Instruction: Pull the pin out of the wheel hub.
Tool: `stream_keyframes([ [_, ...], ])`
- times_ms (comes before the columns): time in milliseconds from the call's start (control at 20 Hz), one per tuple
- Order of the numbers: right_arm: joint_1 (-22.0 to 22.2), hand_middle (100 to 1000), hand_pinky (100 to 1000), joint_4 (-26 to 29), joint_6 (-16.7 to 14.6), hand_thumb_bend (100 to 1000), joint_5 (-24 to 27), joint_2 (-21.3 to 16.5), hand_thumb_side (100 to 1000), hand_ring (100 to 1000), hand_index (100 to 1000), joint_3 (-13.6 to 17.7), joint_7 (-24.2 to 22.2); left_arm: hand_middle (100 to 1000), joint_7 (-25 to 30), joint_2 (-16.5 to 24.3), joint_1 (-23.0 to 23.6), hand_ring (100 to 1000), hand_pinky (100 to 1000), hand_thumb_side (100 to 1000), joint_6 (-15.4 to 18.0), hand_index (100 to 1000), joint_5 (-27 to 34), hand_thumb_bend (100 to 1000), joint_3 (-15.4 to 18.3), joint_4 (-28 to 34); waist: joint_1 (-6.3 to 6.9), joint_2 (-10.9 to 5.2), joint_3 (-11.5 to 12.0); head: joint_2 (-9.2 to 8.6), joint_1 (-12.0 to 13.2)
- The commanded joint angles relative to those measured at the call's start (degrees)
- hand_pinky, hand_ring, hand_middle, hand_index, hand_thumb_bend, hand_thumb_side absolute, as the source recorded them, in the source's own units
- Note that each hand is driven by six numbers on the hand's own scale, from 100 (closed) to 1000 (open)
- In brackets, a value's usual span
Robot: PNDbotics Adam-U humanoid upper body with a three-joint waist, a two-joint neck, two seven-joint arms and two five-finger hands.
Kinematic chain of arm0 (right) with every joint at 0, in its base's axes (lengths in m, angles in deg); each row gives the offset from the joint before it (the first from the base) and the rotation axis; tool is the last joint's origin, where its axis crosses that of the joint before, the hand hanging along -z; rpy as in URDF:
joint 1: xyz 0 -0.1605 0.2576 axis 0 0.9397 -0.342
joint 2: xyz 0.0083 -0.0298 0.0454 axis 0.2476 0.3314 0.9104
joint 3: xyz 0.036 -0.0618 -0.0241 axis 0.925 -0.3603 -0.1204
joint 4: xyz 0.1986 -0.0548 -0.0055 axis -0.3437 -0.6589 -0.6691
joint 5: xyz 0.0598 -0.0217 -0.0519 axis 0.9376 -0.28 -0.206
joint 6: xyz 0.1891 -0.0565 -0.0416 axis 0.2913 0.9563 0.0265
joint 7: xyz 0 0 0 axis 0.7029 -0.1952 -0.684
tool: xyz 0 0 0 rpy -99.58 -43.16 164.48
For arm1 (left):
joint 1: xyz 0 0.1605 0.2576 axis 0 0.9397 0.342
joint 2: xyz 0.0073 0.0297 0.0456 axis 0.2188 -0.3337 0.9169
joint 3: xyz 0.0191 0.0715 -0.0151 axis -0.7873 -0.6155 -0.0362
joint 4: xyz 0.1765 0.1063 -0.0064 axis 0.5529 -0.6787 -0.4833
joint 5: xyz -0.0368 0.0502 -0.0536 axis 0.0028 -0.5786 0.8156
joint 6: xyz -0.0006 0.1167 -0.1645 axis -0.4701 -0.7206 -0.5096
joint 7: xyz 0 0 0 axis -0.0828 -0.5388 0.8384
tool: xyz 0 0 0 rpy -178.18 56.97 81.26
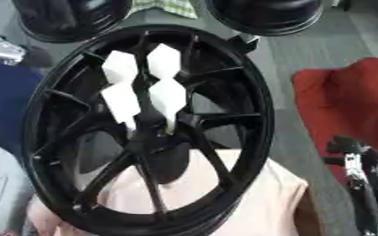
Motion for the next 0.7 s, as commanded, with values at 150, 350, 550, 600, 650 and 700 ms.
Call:
stream_keyframes([
  [150,-0.88,536,625,1.09,0.67,100,0.1,-0.55,805,750,717,-0.17,-0.31,745,0.04,-1.47,-2.06,749,775,466,1.4,840,-0.98,460,0.08,-3.45,0.26,-0.42,-0.48,-1.15,0.77],
  [350,-1.38,536,625,1.09,0.73,100,0.29,-0.69,807,750,717,-0.21,-0.5,742,0.04,-2.86,-2.62,748,773,459,1.88,834,-1.57,460,0.05,-5.6,0.56,0.02,-1.17,-1.5,1.55],
  [550,-2.0,536,624,1.09,1.28,100,0.4,-0.74,811,750,716,-0.12,-0.49,740,0.04,-3.5,-2.69,750,775,455,2.72,829,-1.6,453,-0.83,-7.4,1.03,0.42,-1.53,-1.61,1.8],
  [600,-2.21,536,624,1.09,1.46,100,0.46,-0.78,811,750,716,-0.1,-0.47,741,0.04,-3.61,-2.7,750,775,452,2.95,829,-1.8,451,-0.94,-7.84,1.16,0.51,-1.56,-1.63,1.85],
  [650,-2.43,535,624,1.09,1.6,100,0.55,-0.83,812,750,716,-0.08,-0.46,742,0.04,-3.7,-2.68,753,777,445,3.17,829,-2.08,451,-0.97,-8.29,1.27,0.62,-1.6,-1.71,1.91],
  [700,-2.63,535,624,1.09,1.71,100,0.63,-0.86,812,750,716,-0.07,-0.47,742,0.04,-3.79,-2.64,752,777,443,3.39,828,-2.54,450,-0.93,-8.75,1.35,0.72,-1.65,-1.82,2.0],
])
